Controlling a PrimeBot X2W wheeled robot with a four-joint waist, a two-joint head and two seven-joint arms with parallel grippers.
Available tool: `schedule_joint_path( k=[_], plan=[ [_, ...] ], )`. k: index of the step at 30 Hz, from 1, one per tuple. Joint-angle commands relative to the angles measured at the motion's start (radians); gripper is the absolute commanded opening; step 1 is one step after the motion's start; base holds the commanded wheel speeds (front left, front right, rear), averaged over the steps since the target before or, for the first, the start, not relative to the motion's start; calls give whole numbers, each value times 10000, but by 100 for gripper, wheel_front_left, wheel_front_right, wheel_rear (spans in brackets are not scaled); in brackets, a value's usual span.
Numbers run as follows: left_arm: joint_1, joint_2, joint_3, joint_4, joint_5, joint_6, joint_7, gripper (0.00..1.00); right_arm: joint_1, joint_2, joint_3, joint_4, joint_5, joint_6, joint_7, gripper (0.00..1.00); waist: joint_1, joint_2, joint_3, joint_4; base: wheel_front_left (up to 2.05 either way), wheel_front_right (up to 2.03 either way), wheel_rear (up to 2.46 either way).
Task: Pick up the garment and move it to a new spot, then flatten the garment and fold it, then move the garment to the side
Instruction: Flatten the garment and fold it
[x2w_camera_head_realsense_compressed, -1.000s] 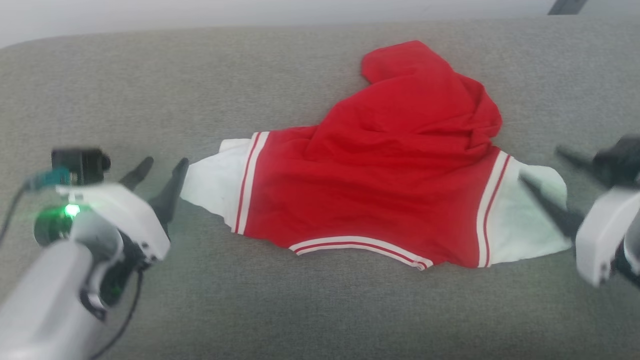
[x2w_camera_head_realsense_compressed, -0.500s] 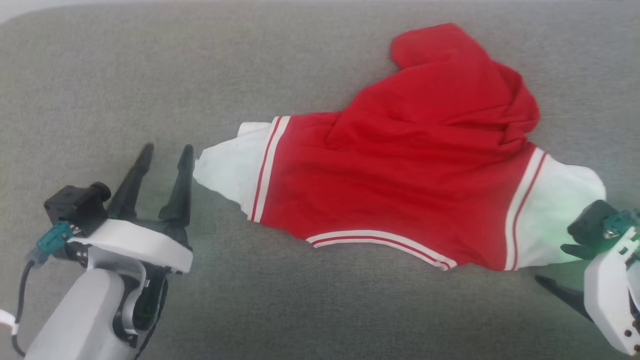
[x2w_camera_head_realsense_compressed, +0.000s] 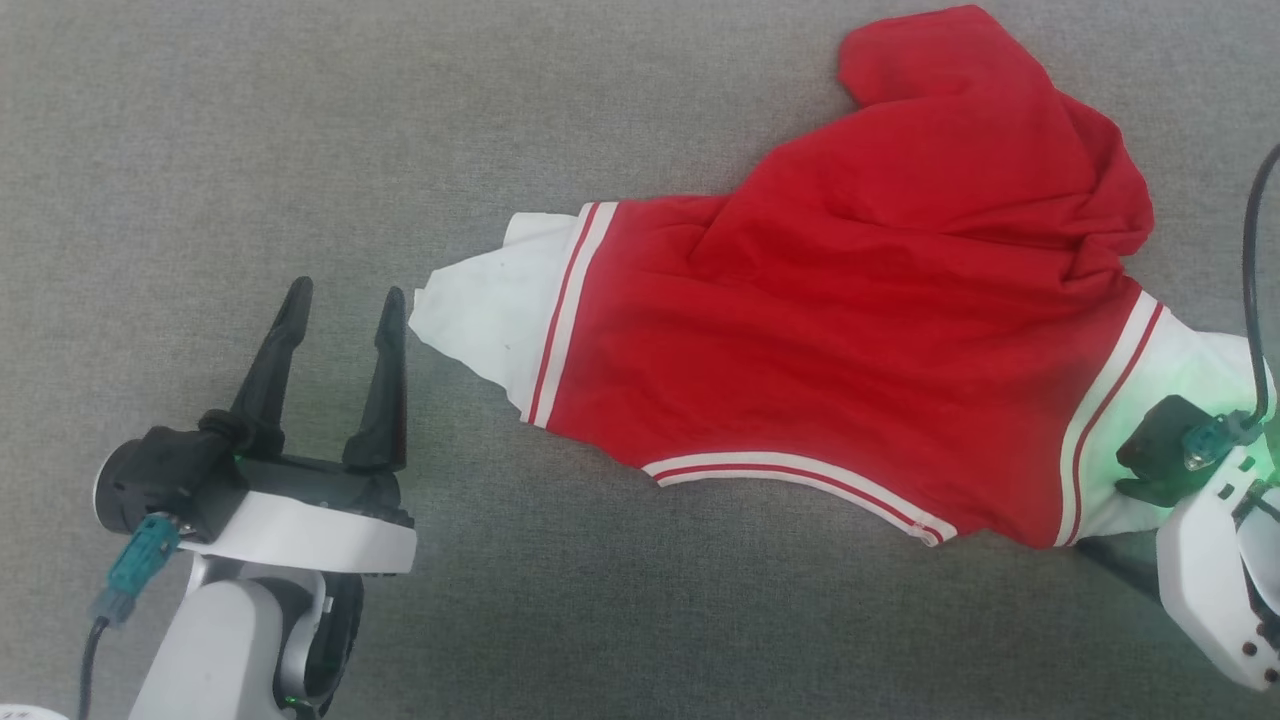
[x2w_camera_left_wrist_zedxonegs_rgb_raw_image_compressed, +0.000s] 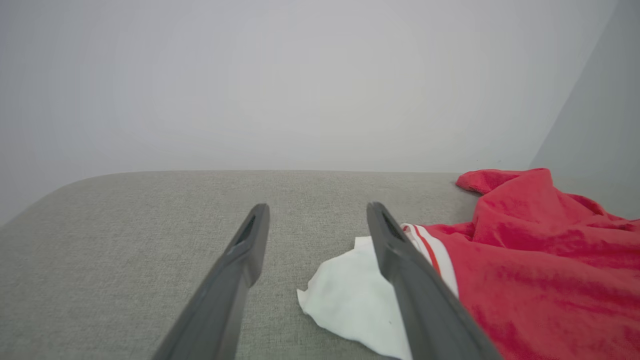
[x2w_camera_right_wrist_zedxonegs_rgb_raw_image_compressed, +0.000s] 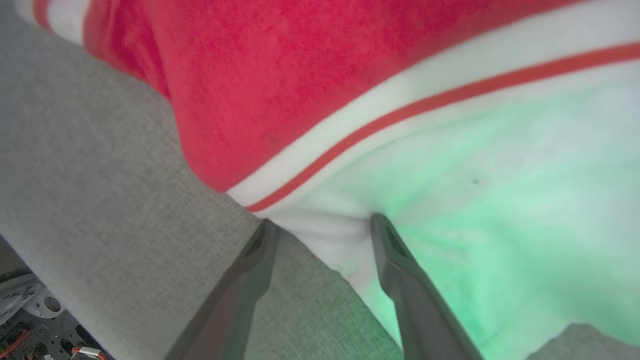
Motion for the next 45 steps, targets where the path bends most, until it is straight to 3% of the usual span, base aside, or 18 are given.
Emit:
schedule_joint_path(
  k=[1,8,11,14,19,24,27,31,37,38,39,40,41,45],
  plan=[
    [83,-94,149,-26,116,-120,-40,100,190,206,386,495,-21,-46,65,0,0,-1,30,-4,0,0,0],
    [-36,-280,742,-110,744,-689,-41,100,-175,339,831,749,131,-37,-180,0,0,-1,-10,-196,0,0,0],
    [-119,86,459,244,915,-894,-40,100,-295,445,889,814,253,-32,-387,0,0,-1,-77,-304,0,0,0],
    [-596,910,-365,717,796,-1001,578,100,-466,519,877,855,289,-32,-592,0,0,-1,-127,-391,0,0,0],
    [-1848,3031,-2905,868,-1396,-1004,3383,100,-751,636,939,960,358,-34,-690,0,0,-1,-71,-512,0,0,0],
    [-3496,4471,-4290,1057,-4038,-1005,6247,100,-973,867,1121,1114,321,-38,-725,0,0,-1,137,-615,0,0,0],
    [-4218,4649,-4868,1252,-5451,-1021,7632,100,-1163,1031,1240,1207,305,-48,-781,0,0,-1,261,-724,0,0,0],
    [-4865,4773,-5589,1435,-6547,-1022,8970,100,-1420,1176,1387,1336,332,-74,-857,0,0,-1,429,-911,0,0,0],
    [-5208,4669,-6197,1653,-7324,-1023,9444,100,-1627,1216,1544,1517,396,-85,-931,0,0,-1,557,-1084,0,0,0],
    [-5258,4632,-6277,1702,-7408,-1023,9384,97,-1656,1228,1575,1548,393,-86,-975,0,0,-1,566,-1108,0,0,0],
    [-5310,4637,-6375,1766,-7385,-1023,9337,53,-1683,1240,1610,1578,407,-98,-1017,0,0,-1,567,-1132,0,0,0],
    [-5335,4659,-6484,1804,-7396,-1023,9271,35,-1698,1248,1639,1609,419,-98,-1034,0,0,-1,568,-1152,0,0,0],
    [-5331,4653,-6577,1881,-7515,-1023,9235,2,-1719,1253,1653,1643,437,-98,-1086,0,0,-1,558,-1167,0,0,0],
    [-5404,4671,-6795,2024,-7894,-1025,8884,0,-1764,1195,1575,1714,502,-99,-1392,0,0,-1,453,-1162,0,0,0]
  ],
)
